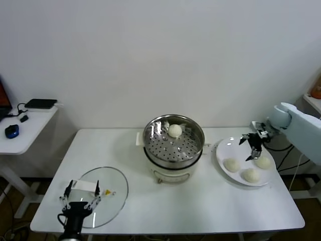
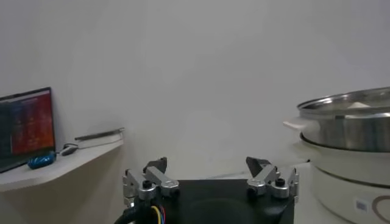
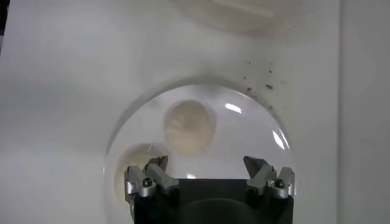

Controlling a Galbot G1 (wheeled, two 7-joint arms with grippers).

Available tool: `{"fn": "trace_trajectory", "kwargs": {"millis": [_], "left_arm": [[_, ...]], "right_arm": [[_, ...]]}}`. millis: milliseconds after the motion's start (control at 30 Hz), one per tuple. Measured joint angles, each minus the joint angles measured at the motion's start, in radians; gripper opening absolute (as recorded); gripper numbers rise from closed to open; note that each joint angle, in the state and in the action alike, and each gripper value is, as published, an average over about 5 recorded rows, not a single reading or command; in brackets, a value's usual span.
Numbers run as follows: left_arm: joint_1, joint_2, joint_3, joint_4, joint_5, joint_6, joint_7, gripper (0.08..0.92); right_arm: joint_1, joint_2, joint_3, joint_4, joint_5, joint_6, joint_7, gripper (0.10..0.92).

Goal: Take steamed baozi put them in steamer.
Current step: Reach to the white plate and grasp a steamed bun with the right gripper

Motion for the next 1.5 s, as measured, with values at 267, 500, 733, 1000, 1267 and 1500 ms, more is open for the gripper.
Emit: {"fn": "trace_trajectory", "kwargs": {"millis": [267,500,733,1000,1267,1500], "left_arm": [[-0.008,0.000,-0.002,0.011,0.000,0.002,-0.001,0.823],[-0.012,0.000,-0.001,0.016,0.000,0.003,-0.002,0.823],[-0.012,0.000,0.002,0.016,0.000,0.004,-0.004,0.823],[-0.012,0.000,0.002,0.017,0.000,0.004,-0.006,0.823],[-0.012,0.000,0.002,0.017,0.000,0.004,-0.007,0.823],[-0.013,0.000,0.002,0.018,0.001,0.004,-0.007,0.823]], "right_arm": [[-0.048,0.067,0.033,-0.074,-0.046,0.018,-0.002,0.823],[-0.076,0.109,0.057,-0.124,-0.083,0.029,-0.005,0.823],[-0.097,0.135,0.077,-0.153,-0.110,0.035,-0.008,0.823],[-0.112,0.154,0.092,-0.176,-0.132,0.039,-0.011,0.823],[-0.126,0.169,0.113,-0.199,-0.152,0.047,-0.015,0.823],[-0.133,0.180,0.126,-0.210,-0.163,0.050,-0.021,0.823]]}}
